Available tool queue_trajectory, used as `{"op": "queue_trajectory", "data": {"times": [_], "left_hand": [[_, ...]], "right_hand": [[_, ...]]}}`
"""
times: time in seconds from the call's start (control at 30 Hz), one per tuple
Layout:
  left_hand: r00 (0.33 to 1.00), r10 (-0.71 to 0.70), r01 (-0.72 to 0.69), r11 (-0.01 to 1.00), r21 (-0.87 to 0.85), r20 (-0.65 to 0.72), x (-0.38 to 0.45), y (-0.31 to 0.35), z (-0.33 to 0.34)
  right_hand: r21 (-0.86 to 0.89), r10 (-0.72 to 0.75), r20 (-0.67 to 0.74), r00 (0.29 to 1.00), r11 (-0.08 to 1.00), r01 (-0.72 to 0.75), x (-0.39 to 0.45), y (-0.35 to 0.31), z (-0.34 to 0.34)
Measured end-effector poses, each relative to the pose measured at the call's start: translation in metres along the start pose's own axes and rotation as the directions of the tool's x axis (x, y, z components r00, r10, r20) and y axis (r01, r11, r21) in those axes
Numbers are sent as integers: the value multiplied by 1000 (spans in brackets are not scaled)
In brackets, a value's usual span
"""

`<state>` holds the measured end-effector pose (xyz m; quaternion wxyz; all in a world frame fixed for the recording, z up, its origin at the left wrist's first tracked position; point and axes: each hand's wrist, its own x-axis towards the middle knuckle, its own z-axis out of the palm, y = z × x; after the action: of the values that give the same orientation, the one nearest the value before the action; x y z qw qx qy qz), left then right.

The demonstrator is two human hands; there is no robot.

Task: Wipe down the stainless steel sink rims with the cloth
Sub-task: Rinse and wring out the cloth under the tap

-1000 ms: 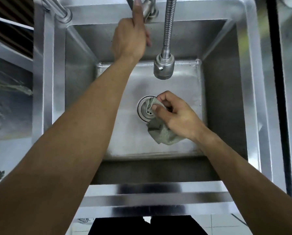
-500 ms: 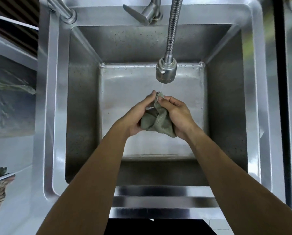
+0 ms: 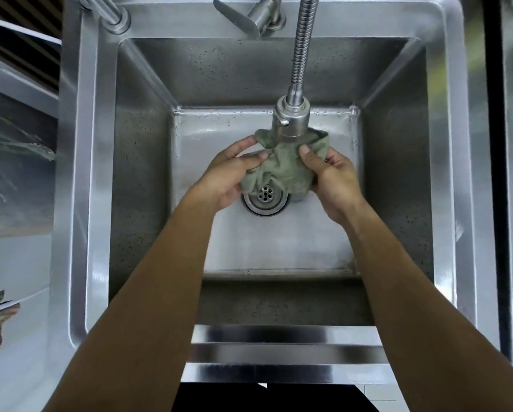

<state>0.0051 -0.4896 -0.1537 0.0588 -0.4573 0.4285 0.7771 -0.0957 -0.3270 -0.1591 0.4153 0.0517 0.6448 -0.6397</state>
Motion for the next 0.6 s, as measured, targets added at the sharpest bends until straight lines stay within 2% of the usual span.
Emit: {"op": "queue_trajectory", "data": {"times": [0.1, 0.17, 0.23, 0.33, 0.47, 0.5, 0.6], "left_hand": [[999, -31, 29, 997, 70, 23, -1, 5, -17], [993, -83, 75, 993, 91, 85, -4, 3, -21], [981, -114, 76, 971, 227, 159, -3, -3, -24], [974, -70, -57, 846, 530, 217, 3, -4, -24], [948, 16, -221, 752, 622, 317, 14, 4, -12], [945, 13, -232, 732, 641, 328, 17, 6, -12], [938, -94, -174, 702, 690, 332, 23, 22, -11]], "right_hand": [[-54, 23, 12, 1000, 998, -22, 5, -1, -2], [-89, 17, 40, 999, 996, -14, 7, 0, 4], [-148, 42, 64, 997, 988, -32, 8, 0, 13], [-287, 80, 89, 993, 957, -52, 12, -6, 21], [-362, 205, 274, 940, 927, -96, 14, -15, 20], [-385, 200, 274, 941, 919, -84, 14, -17, 18], [-432, 46, 111, 993, 902, 6, 15, -24, 8]]}}
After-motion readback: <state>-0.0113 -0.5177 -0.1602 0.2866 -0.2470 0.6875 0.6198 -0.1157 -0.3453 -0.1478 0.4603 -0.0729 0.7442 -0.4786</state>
